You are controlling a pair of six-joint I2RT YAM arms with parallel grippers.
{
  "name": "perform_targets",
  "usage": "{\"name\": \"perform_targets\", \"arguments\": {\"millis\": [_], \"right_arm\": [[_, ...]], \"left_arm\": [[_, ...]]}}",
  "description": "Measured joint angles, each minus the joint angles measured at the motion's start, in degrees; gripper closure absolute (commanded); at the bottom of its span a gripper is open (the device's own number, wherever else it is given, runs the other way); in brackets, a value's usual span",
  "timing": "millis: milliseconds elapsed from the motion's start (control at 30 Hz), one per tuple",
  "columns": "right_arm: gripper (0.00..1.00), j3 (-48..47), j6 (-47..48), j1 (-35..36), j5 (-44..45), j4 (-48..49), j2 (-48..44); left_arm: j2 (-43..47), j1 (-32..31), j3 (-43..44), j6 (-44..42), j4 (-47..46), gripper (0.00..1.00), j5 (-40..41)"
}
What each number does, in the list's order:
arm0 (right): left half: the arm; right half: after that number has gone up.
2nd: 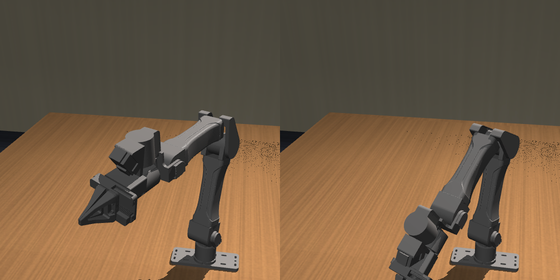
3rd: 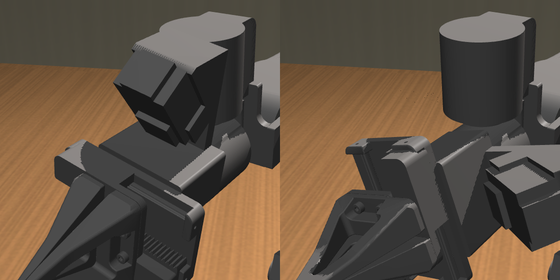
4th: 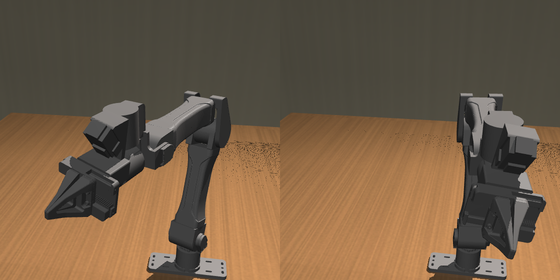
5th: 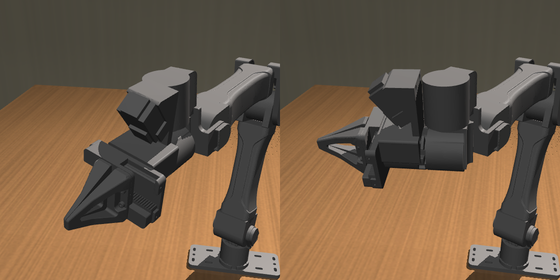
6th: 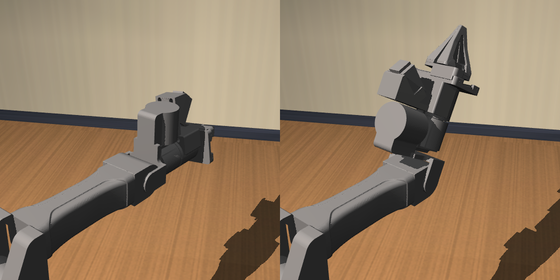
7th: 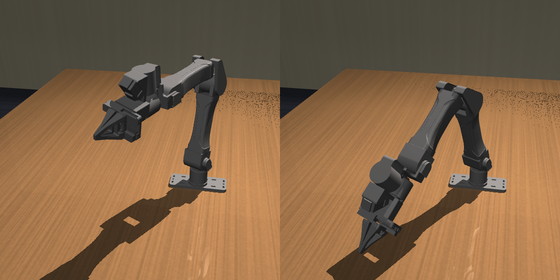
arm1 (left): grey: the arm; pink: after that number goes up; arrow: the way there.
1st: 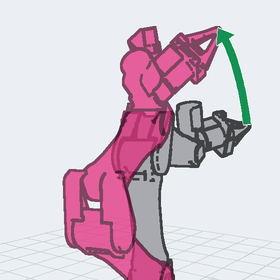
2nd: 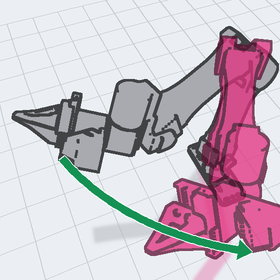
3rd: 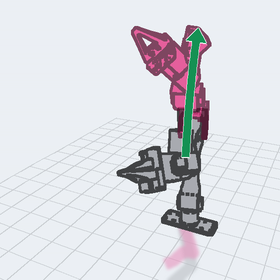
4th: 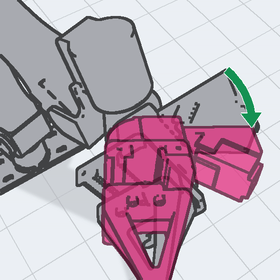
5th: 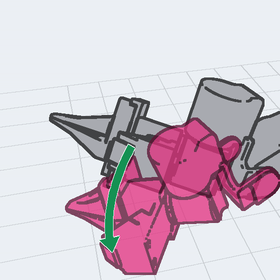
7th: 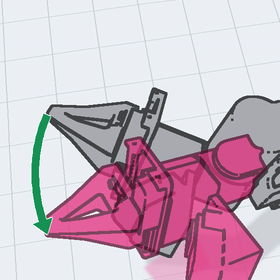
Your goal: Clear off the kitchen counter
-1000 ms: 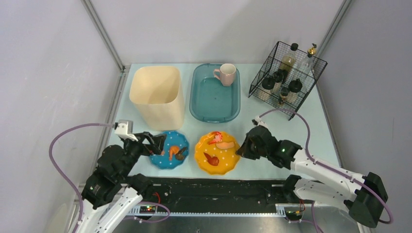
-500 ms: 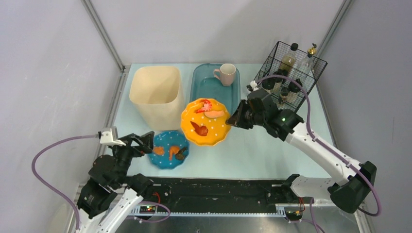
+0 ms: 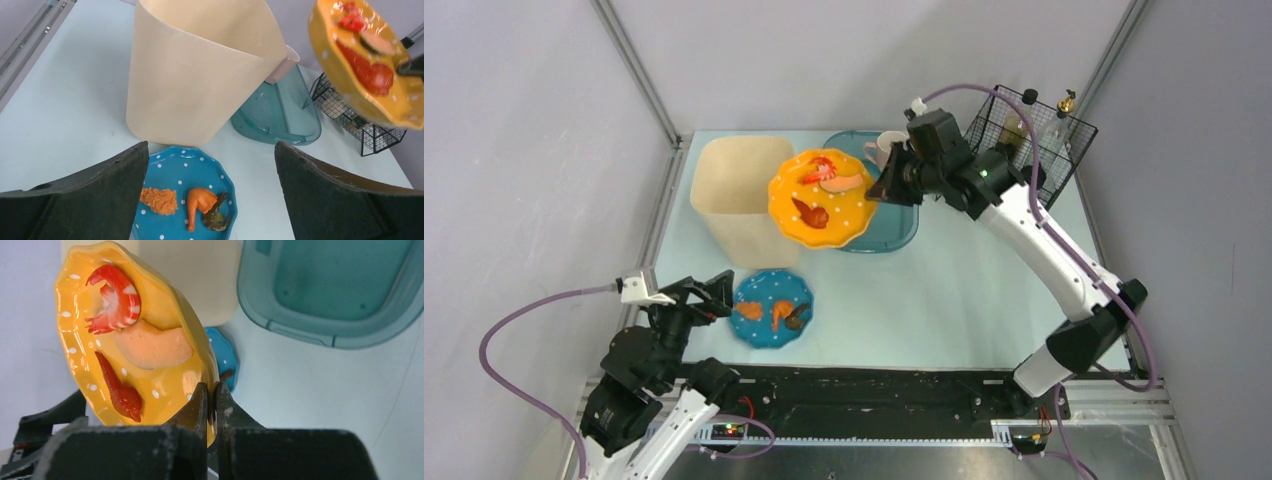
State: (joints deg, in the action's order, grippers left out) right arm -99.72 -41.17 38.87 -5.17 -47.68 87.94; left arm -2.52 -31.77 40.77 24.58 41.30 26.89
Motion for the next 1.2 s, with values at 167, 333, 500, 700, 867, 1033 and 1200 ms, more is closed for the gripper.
{"name": "perform_targets", "arguments": {"millis": [167, 333, 500, 700, 867, 1033, 1200], "right_arm": [[1.00, -14.71, 0.70, -0.92, -0.92, -3.34, 9.22], [1.00, -23.78, -0.17, -1.29, -0.70, -4.96, 16.90], [1.00, -29.97, -1.70, -1.27, 0.46, -6.03, 23.80], [1.00, -35.58, -3.48, -0.76, 3.04, -7.28, 29.27], [1.00, -36.13, -4.35, 0.17, 5.01, -6.84, 29.99], [1.00, -36.94, -4.66, 2.03, 7.85, -5.62, 30.03], [1.00, -38.95, -5.25, 3.74, 10.32, -3.45, 31.32]], "left_arm": [[-0.11, 0.00, 0.00, 0.00, 0.02, 0.00, 0.00], [-0.11, 0.00, 0.00, 0.02, 0.02, 0.00, 0.02], [-0.11, 0.00, 0.00, 0.00, 0.02, 0.00, 0.02], [-0.09, 0.00, 0.00, 0.00, 0.02, 0.00, 0.02], [-0.09, 0.00, 0.00, 0.00, 0.02, 0.00, 0.00], [-0.09, 0.00, 0.00, 0.00, 0.02, 0.00, 0.00], [-0.09, 0.00, 0.00, 0.02, 0.02, 0.00, 0.00]]}}
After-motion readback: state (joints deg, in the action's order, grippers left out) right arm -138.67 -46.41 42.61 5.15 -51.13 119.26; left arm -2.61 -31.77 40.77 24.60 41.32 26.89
